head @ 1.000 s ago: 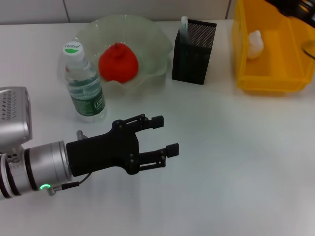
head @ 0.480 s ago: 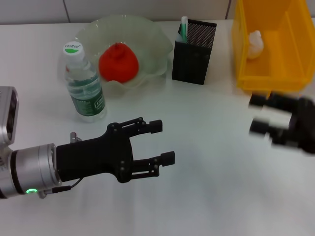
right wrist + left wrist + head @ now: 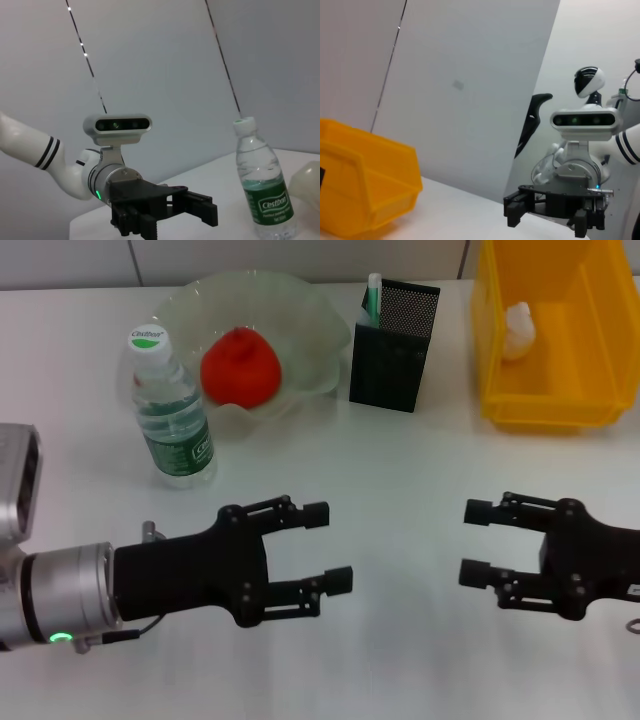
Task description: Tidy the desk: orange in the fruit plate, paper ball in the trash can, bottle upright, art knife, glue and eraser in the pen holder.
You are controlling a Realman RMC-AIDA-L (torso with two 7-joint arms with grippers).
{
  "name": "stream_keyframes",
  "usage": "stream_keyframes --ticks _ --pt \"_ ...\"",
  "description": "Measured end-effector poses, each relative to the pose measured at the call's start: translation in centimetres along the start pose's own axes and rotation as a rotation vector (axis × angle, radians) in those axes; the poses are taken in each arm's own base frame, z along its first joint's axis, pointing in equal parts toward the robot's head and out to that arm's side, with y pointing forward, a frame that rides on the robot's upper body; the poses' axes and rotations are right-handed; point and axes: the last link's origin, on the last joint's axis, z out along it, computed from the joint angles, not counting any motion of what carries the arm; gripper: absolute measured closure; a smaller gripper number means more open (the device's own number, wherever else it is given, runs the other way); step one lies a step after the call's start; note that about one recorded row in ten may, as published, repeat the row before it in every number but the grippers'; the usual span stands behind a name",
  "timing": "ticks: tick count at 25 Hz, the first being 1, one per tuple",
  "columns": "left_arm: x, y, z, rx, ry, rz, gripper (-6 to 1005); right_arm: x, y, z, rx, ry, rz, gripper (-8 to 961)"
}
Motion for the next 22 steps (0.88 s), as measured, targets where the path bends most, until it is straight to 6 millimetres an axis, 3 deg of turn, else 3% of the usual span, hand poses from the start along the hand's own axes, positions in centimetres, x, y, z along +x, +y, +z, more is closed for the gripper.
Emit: stream_keyframes --ticks 22 --pt "-0.4 0.6 -1.2 -0.026 -0.024 -0.003 216 -0.2 -0.6 1.2 -0.005 0.022 -0.015 223"
